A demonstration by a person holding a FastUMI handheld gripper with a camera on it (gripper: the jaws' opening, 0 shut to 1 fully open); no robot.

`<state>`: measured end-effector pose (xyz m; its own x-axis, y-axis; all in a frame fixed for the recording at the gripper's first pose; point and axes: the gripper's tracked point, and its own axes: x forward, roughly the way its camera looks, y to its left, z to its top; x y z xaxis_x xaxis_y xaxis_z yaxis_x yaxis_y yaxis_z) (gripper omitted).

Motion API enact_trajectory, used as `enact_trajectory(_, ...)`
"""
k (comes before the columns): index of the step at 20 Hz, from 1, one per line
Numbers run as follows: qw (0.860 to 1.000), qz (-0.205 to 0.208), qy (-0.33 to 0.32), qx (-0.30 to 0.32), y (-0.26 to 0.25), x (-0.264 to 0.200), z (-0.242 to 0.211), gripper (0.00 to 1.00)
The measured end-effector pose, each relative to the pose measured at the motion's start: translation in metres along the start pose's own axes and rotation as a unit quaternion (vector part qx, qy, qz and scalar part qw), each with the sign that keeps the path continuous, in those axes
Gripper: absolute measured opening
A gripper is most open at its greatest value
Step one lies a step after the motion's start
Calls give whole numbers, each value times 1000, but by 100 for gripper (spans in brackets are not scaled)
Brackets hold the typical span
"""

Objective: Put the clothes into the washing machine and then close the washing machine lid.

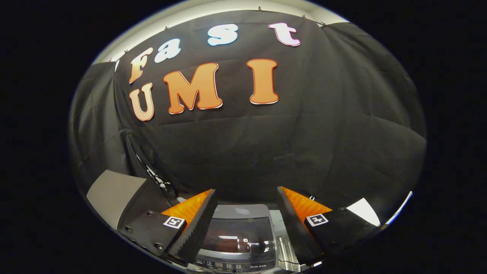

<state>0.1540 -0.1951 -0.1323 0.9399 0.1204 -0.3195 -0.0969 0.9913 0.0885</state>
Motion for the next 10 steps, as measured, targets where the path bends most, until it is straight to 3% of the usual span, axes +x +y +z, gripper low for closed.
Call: enact_trajectory(10,996,-18,-90,5,-31,-62,136,100)
